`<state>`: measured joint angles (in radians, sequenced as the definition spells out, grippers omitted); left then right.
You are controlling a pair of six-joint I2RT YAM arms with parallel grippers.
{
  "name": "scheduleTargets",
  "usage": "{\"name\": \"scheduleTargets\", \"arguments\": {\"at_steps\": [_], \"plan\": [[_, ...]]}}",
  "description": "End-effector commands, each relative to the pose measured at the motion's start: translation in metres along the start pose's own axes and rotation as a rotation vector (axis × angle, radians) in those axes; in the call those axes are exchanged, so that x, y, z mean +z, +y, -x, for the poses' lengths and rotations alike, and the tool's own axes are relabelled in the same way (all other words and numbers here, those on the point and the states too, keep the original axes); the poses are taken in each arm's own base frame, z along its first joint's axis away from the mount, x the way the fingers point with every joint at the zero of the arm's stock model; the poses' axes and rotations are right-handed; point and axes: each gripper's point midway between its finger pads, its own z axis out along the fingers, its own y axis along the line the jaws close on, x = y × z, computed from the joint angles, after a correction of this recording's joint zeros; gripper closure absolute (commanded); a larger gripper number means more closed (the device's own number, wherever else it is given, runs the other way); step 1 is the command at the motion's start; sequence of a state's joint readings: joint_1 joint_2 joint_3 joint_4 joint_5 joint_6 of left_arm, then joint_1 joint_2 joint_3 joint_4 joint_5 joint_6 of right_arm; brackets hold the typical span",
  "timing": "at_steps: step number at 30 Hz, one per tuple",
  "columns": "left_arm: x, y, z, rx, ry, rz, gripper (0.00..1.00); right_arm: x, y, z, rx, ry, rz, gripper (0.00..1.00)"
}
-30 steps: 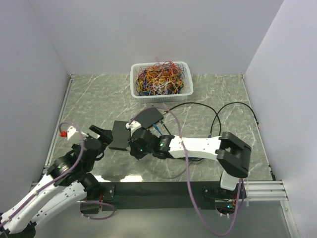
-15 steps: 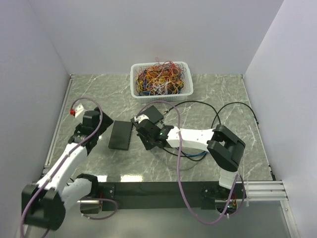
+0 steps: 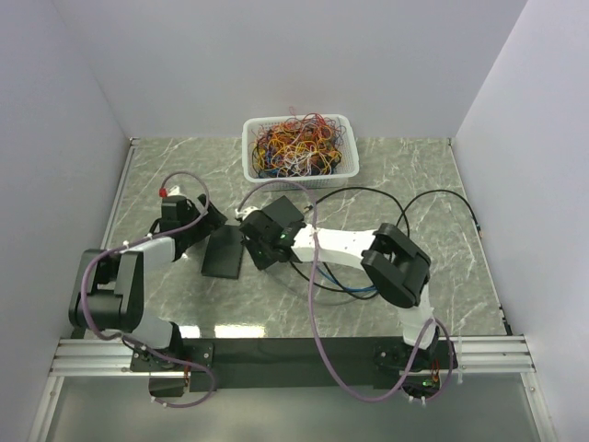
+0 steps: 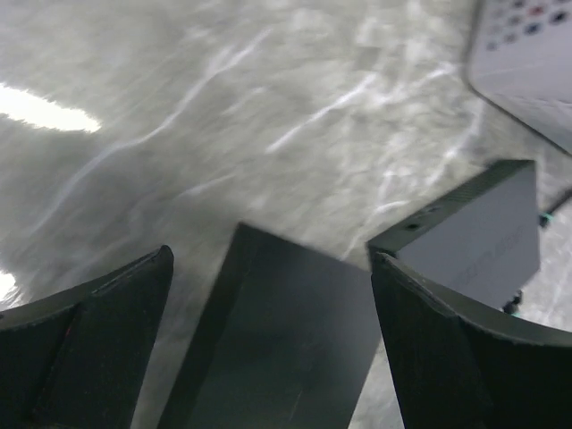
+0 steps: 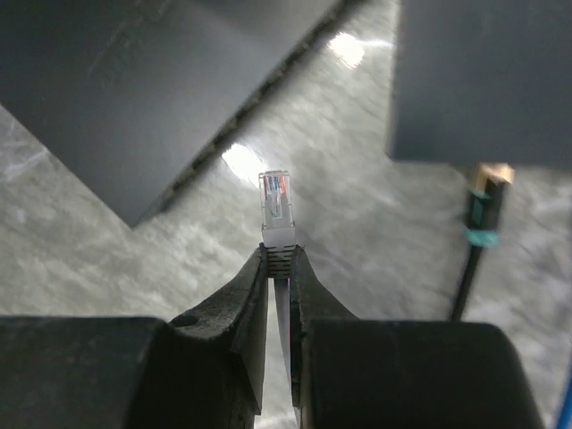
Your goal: Insert the plug into the switch port
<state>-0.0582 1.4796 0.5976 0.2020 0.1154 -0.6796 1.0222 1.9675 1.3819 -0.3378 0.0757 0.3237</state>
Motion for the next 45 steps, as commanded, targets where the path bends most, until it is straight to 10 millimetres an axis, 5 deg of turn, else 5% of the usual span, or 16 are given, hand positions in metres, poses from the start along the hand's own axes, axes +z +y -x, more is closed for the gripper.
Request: {"name": "scheduleTargets", "arguments": {"at_steps": [1,10,19,29,45], "plan": [[0.007,-0.021,0.001,0.065,0.019,-0.128,0.02,0.004,0.010,0.013,0.000,0.001,0.040,1.00],[0.003,-0.041,-0.023,0.127,0.093,-0.206,0.02,0.014,0.038,0.007,-0.074,0.000,0.066,1.00],[-0.005,-0.056,-0.058,0.170,0.152,-0.225,0.02,-0.002,0.067,0.007,-0.165,-0.065,0.102,1.00],[-0.014,-0.039,-0.061,0.079,0.133,-0.116,0.01,-0.002,0.048,-0.013,-0.178,-0.039,0.026,1.00],[-0.016,-0.027,-0.073,0.006,0.145,-0.077,0.01,-0.006,0.047,-0.006,-0.166,-0.052,0.012,1.00]]}}
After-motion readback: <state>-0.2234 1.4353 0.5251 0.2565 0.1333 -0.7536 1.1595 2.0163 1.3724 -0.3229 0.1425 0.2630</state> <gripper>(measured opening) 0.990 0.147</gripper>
